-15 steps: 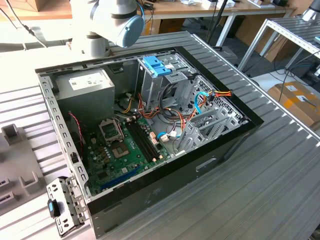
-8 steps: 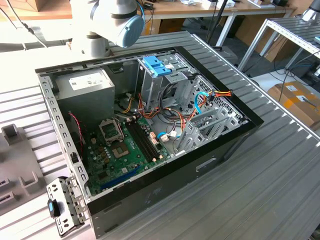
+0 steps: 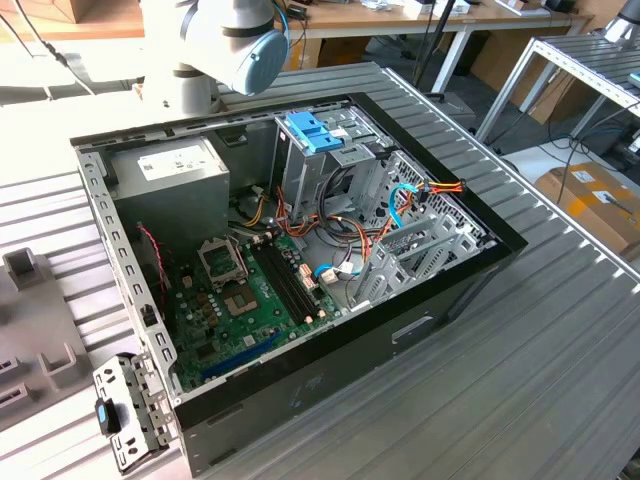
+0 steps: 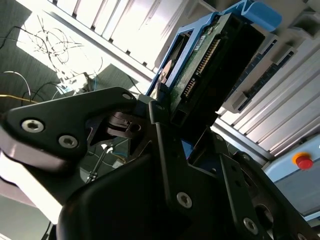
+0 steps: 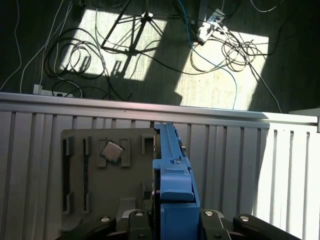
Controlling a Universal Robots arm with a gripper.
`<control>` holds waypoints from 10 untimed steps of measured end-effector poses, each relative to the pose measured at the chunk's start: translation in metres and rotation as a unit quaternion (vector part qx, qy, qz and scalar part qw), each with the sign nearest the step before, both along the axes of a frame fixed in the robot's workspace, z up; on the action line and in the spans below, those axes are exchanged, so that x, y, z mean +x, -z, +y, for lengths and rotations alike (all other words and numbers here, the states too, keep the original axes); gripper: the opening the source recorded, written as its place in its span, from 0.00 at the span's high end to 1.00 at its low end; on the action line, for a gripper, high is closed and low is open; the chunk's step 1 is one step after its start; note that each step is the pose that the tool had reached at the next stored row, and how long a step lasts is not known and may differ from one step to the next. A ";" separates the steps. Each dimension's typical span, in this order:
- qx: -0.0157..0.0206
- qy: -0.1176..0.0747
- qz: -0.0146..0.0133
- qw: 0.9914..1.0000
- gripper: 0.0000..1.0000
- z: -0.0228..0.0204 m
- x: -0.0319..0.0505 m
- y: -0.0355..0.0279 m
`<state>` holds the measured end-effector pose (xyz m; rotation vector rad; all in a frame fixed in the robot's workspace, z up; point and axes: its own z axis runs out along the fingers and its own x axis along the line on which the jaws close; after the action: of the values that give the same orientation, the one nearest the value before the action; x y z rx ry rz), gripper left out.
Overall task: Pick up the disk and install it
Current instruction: 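Pick up the disk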
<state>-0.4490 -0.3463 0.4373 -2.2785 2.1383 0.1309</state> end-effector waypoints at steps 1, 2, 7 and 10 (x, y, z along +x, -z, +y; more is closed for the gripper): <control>0.000 0.000 0.000 1.000 0.63 0.0000 0.0001 -0.0009; 0.000 0.000 0.000 1.000 0.63 0.0000 0.0003 -0.0024; 0.001 0.000 0.000 1.000 0.63 0.0000 0.0011 -0.0070; 0.001 0.000 0.000 1.000 0.63 0.0000 0.0014 -0.0100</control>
<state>-0.4476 -0.3463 0.4473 -2.2774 2.1371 0.1350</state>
